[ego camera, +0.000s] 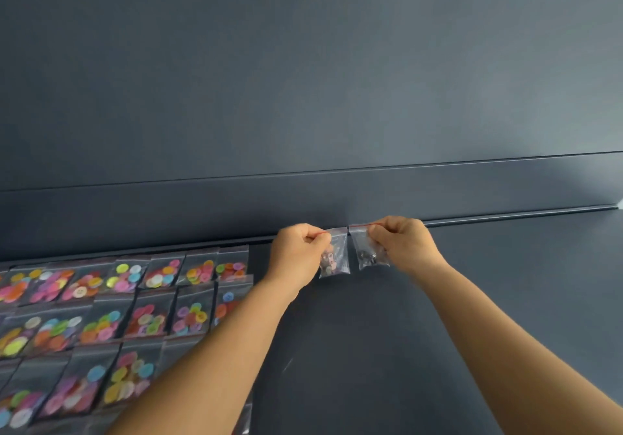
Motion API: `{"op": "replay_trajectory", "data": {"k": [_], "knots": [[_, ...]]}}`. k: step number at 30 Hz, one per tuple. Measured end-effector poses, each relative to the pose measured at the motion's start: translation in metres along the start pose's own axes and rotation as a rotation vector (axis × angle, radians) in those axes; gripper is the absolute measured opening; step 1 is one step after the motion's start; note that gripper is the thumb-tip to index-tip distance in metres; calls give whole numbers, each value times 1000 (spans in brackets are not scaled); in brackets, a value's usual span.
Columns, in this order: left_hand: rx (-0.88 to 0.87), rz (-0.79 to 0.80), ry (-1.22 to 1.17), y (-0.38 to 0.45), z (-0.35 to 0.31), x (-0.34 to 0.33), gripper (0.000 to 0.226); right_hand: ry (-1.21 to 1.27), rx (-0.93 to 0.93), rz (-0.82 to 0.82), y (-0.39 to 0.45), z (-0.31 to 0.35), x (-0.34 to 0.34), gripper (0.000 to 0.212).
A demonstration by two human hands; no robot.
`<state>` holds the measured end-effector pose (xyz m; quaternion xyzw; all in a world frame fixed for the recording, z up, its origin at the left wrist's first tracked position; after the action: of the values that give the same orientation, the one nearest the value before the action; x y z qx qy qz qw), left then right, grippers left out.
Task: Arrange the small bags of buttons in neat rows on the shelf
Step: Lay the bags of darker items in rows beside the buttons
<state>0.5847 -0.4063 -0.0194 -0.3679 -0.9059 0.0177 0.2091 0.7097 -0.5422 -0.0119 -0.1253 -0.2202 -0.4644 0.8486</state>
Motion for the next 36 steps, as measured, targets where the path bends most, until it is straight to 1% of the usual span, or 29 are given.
{"op": "replay_trajectory", "data": {"k": [4, 6, 8, 9, 12, 14, 15, 17, 19, 23, 26, 30, 36], "knots": [[-30, -60, 170, 12, 5, -12, 12, -80, -5, 68, 15, -19, -9, 27], [-57, -92, 258, 15, 5, -15, 13, -168, 30, 54, 19, -20, -9, 22], [-77, -129, 330, 17, 3, -17, 14, -236, 71, 33, 20, -19, -8, 11], [-84, -145, 351, 18, 2, -18, 14, -261, 83, 28, 19, -18, -7, 11], [-128, -190, 454, 15, -1, -17, 24, -339, 172, 25, 17, -17, -5, 27], [-208, -210, 540, 7, -4, -16, 31, -377, 284, 44, 11, -11, -3, 29], [-260, -195, 564, 1, -6, -17, 32, -390, 337, 72, 7, -9, -3, 29], [-351, -110, 607, -10, -6, -23, 33, -419, 417, 150, -1, -9, -8, 26], [-395, -30, 679, -15, -2, -31, 36, -445, 452, 202, -6, -12, -13, 24], [-353, 24, 746, -12, 4, -39, 40, -459, 422, 183, -7, -16, -16, 24], [-341, 23, 746, -11, 3, -42, 41, -484, 387, 166, -3, -16, -17, 29], [-332, 15, 750, -9, 1, -47, 42, -513, 370, 189, 1, -17, -18, 32], [-317, 6, 770, -8, -2, -51, 40, -540, 382, 218, 2, -15, -19, 32]]}}
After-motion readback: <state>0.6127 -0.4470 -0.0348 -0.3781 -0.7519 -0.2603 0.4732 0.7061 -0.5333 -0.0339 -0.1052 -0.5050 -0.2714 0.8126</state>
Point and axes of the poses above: each hand's wrist, its own y-axis towards the middle knuckle, its own x-axis out of the back of the hand, z = x × y, the point moved 6 cm from there along y, towards the middle knuckle, and after that the axes turned 5 degrees about x, right-handed, at the moved point
